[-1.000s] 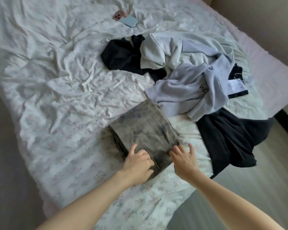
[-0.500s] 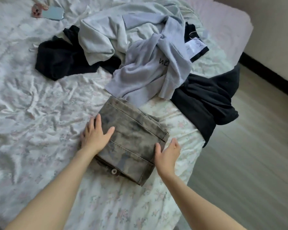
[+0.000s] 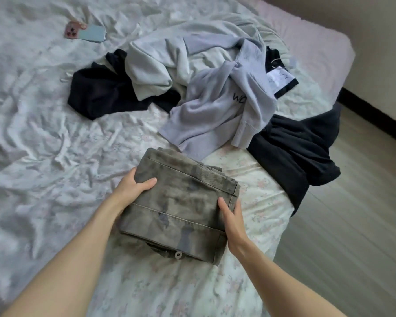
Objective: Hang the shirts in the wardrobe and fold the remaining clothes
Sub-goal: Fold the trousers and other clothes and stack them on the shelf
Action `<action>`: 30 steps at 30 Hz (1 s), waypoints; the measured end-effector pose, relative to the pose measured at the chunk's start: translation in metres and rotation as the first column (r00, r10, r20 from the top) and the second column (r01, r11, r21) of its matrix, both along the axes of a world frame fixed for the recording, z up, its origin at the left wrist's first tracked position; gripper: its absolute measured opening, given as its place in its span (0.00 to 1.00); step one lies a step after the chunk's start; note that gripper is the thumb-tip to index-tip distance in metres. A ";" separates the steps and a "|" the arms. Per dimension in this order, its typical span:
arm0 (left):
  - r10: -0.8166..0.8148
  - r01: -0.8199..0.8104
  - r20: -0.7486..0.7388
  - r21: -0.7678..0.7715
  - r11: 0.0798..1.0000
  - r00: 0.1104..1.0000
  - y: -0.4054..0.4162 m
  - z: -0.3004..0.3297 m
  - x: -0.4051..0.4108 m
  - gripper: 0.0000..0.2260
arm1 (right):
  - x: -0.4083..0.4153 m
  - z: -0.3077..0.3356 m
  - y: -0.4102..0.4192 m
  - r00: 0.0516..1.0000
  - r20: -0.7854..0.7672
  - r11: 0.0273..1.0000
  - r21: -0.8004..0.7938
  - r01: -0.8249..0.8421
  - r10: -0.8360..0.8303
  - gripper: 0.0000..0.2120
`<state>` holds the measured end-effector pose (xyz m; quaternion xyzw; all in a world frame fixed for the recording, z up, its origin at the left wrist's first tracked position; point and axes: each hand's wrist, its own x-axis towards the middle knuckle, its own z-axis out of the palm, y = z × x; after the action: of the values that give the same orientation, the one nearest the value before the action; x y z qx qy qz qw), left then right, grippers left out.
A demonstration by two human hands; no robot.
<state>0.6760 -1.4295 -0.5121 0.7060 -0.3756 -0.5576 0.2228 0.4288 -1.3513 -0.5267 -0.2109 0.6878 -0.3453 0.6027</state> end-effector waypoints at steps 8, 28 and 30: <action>0.595 -0.554 0.126 -0.254 0.793 0.794 0.125 0.082 0.028 0.10 | 0.057 0.084 -0.010 0.833 -0.312 0.744 -0.380 -0.550 0.457 0.30; 0.588 -0.438 0.747 -0.437 0.785 0.309 0.444 0.315 0.122 0.12 | 0.251 0.265 0.183 0.177 -0.622 -0.288 -0.572 -0.768 0.763 0.44; 0.448 -0.240 0.867 -0.397 0.886 0.220 0.474 0.327 0.132 0.15 | 0.281 0.286 0.212 0.016 -0.758 -0.525 -0.467 -0.712 0.652 0.52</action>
<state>0.8076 -0.9551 -0.1855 0.9367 -0.3148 0.0623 0.1401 0.7103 -1.1396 -0.2408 -0.9085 0.0240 -0.0977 0.4056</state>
